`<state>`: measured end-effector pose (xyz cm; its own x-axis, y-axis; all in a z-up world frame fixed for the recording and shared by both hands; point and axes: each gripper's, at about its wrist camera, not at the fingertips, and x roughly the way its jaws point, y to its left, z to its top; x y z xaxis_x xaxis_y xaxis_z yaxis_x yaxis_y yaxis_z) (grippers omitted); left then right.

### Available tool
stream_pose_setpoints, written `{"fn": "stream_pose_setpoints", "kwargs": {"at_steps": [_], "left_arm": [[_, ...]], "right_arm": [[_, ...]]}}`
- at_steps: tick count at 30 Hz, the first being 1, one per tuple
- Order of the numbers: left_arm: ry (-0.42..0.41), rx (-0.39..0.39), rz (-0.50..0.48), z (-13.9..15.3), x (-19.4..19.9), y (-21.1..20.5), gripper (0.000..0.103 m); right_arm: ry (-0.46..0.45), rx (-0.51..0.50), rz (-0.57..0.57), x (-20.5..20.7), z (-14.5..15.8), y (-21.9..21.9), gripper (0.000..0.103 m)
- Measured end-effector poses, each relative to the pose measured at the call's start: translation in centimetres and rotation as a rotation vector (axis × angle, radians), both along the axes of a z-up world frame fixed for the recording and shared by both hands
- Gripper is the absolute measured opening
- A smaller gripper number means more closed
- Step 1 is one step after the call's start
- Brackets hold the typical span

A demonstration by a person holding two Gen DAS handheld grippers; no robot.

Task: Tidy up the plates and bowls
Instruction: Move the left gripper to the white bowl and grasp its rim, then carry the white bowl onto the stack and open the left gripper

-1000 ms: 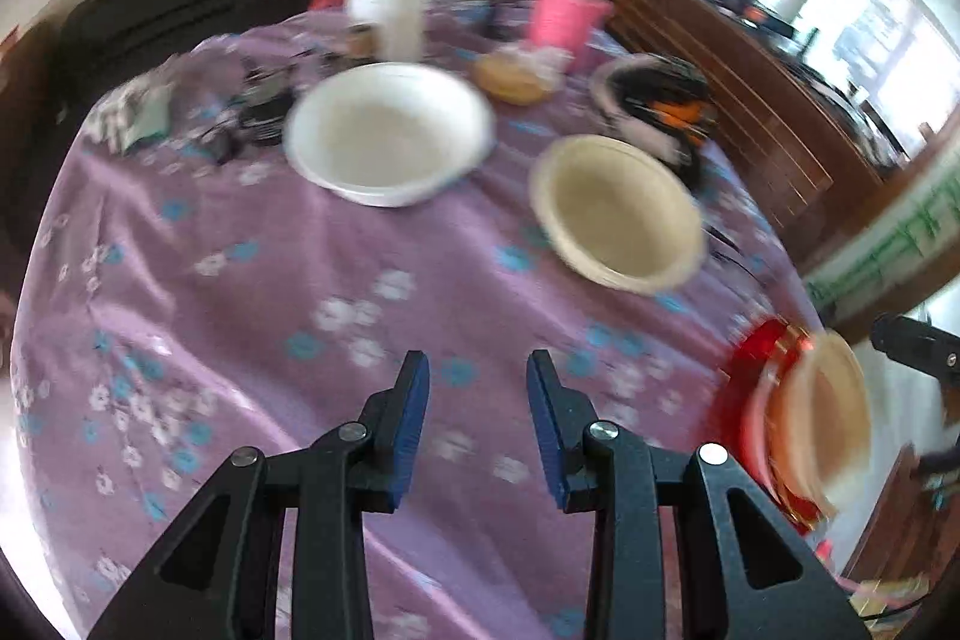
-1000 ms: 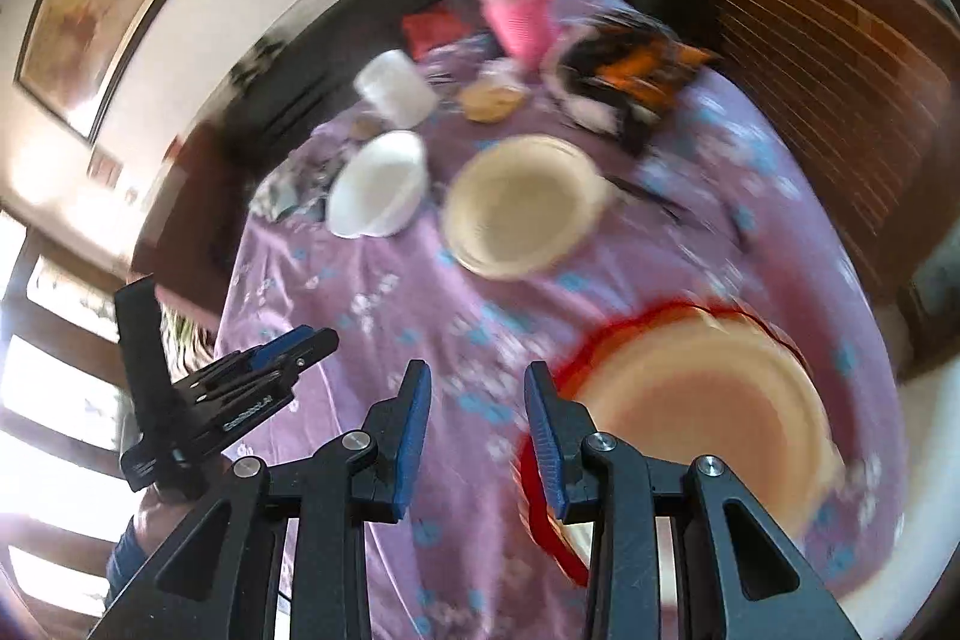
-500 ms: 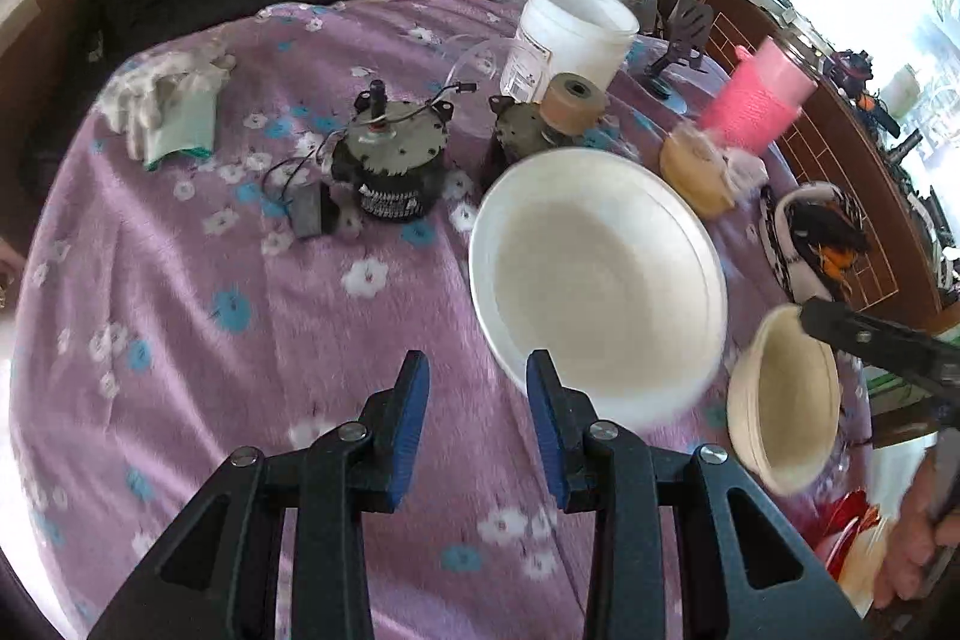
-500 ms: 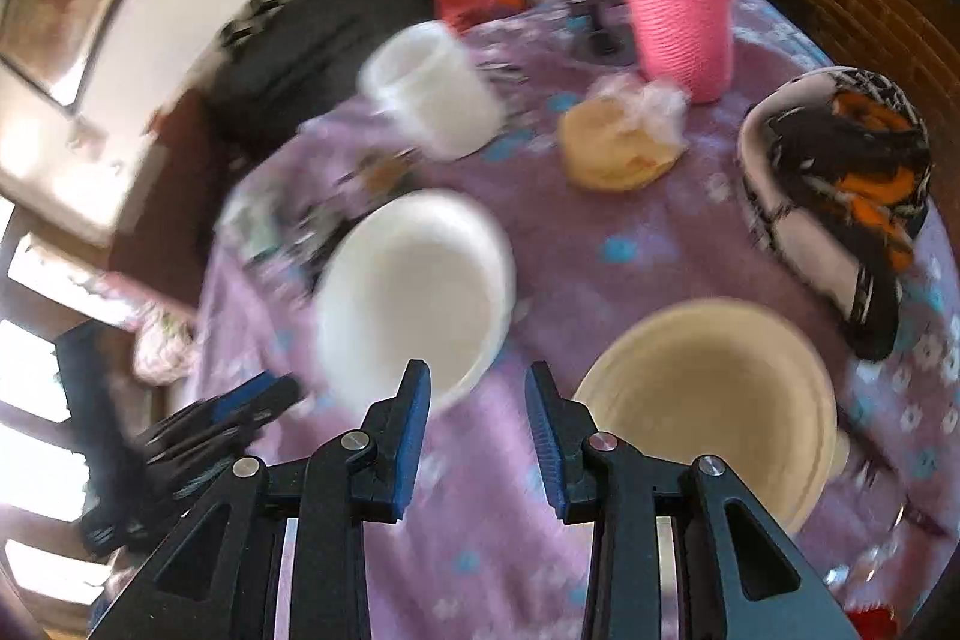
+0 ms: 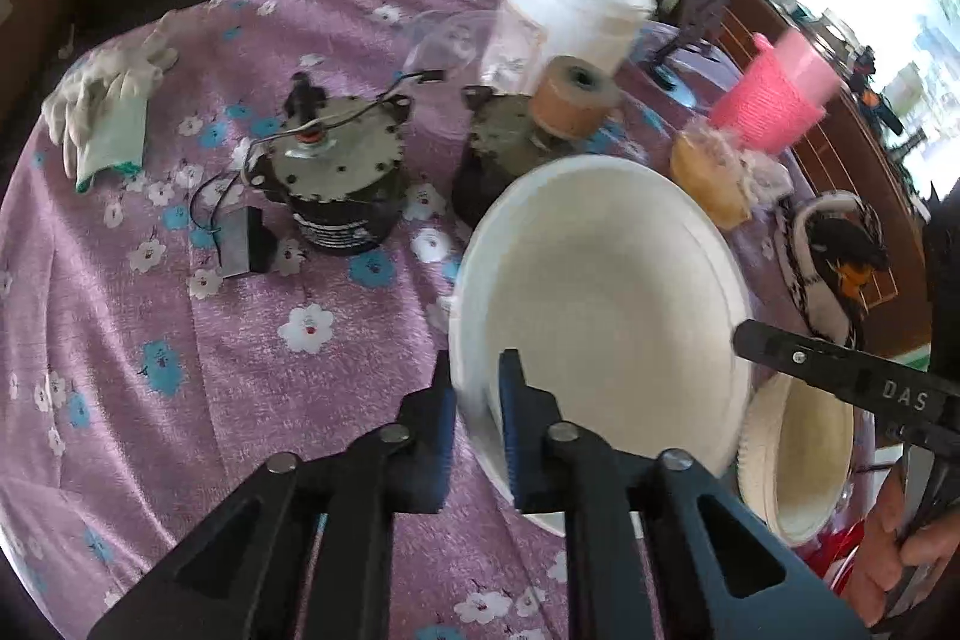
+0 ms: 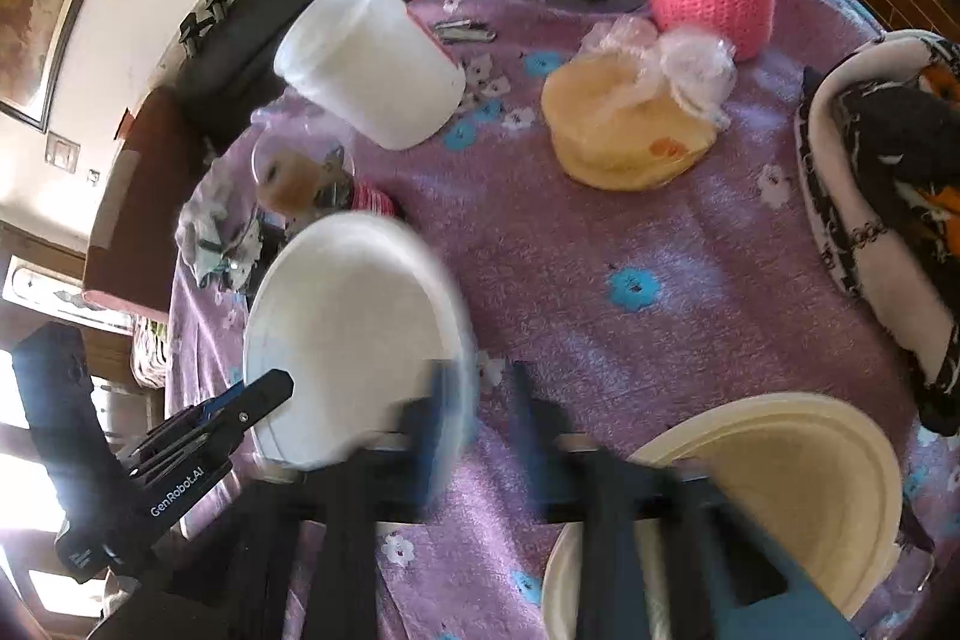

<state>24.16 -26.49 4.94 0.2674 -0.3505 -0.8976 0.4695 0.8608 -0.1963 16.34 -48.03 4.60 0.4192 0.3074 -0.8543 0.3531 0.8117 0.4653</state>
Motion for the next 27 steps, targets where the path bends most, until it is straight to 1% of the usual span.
{"fn": "stream_pose_setpoints", "kwargs": {"at_steps": [2, 5, 7, 9, 10, 11, 12, 13, 15, 17, 19, 21, 23, 27], "left_arm": [[-0.027, 0.015, -0.009, 0.7, -1.0, 0.1, 0.012], [-0.043, 0.004, 0.0, 1.9, -2.5, 1.0, 0.012], [-0.063, -0.005, -0.008, 2.8, -3.9, 1.8, 0.012], [-0.096, 0.01, -0.007, 3.8, -5.6, 2.8, 0.012], [-0.103, 0.001, -0.006, 4.1, -6.6, 3.3, 0.012], [-0.112, -0.011, -0.005, 4.6, -7.8, 3.9, 0.014], [-0.128, -0.002, -0.004, 4.9, -9.1, 4.4, 0.018], [-0.136, -0.001, -0.003, 5.1, -10.0, 5.0, 0.018], [-0.127, -0.018, -0.004, 5.3, -11.8, 6.1, 0.018], [-0.13, -0.008, -0.006, 5.3, -14.2, 7.3, 0.018], [-0.11, -0.014, -0.008, 4.9, -16.7, 8.3, 0.018], [-0.106, 0.0, -0.014, 4.5, -18.7, 8.9, 0.018], [-0.063, -0.013, -0.015, 3.5, -21.2, 9.9, 0.018], [-0.013, 0.007, -0.021, 1.6, -25.6, 10.7, 0.018]], "right_arm": [[0.003, -0.022, -0.002, -0.4, 0.4, 0.6, 0.008], [-0.007, -0.028, -0.011, -1.8, 1.6, 1.4, 0.008], [-0.012, -0.01, -0.014, -2.9, 2.5, 2.0, 0.008], [-0.022, -0.009, -0.008, -4.4, 3.4, 2.7, 0.008], [-0.026, 0.006, 0.003, -5.3, 3.8, 3.3, 0.008], [-0.026, 0.012, 0.007, -6.1, 4.0, 3.7, 0.008], [-0.027, 0.009, 0.01, -7.1, 4.3, 4.2, 0.008], [-0.029, 0.01, 0.026, -8.2, 4.5, 5.0, 0.008], [-0.032, 0.007, 0.062, -9.9, 4.9, 6.2, 0.009], [-0.033, 0.008, 0.077, -12.2, 5.0, 7.1, 0.009], [-0.03, 0.027, 0.093, -14.4, 5.0, 7.8, 0.009], [-0.024, 0.014, 0.108, -16.7, 4.8, 8.6, 0.009], [-0.012, 0.021, 0.122, -18.6, 4.4, 9.3, 0.009], [0.044, 0.034, 0.149, -22.9, 3.0, 10.1, 0.009]]}}
